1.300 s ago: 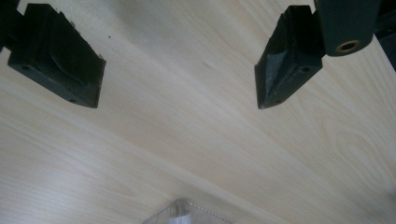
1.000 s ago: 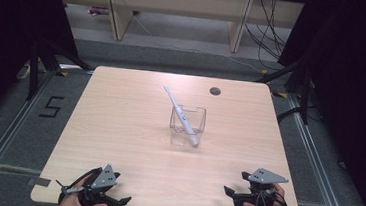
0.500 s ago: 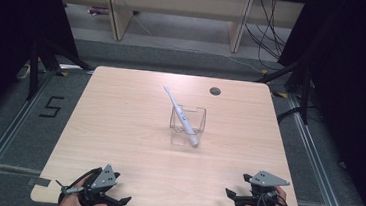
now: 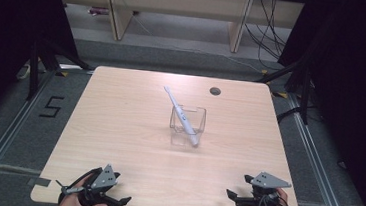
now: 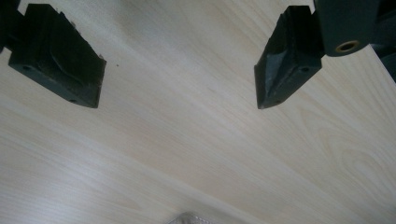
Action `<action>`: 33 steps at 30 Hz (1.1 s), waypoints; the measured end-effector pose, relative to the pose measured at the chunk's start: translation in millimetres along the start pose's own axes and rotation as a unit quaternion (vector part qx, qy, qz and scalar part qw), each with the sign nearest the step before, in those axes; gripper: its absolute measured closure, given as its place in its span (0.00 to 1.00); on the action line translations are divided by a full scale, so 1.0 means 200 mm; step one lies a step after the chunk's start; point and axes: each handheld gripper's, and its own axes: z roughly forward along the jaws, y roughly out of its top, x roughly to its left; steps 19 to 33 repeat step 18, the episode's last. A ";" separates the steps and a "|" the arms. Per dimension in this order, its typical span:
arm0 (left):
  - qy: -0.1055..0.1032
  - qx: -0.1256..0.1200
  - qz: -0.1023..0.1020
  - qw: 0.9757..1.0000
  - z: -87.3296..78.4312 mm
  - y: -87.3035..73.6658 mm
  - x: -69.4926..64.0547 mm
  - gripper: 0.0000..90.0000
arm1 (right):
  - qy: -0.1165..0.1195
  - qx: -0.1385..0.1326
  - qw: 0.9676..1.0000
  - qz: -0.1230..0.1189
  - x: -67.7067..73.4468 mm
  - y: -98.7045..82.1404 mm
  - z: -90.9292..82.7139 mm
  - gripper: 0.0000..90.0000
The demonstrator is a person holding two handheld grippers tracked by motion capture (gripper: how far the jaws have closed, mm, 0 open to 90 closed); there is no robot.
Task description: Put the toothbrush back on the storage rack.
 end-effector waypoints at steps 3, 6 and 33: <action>0.004 -0.001 0.000 1.000 0.00 0.00 0.00 0.16 | -0.006 0.005 1.000 0.008 0.00 0.00 -0.01 0.18; 0.001 -0.002 0.000 1.000 0.00 0.00 0.00 0.16 | -0.008 -0.002 1.000 0.001 0.00 -0.01 -0.01 0.18; 0.002 -0.002 -0.007 1.000 0.00 0.00 -0.01 0.16 | -0.005 0.001 1.000 -0.001 0.00 -0.01 0.00 0.18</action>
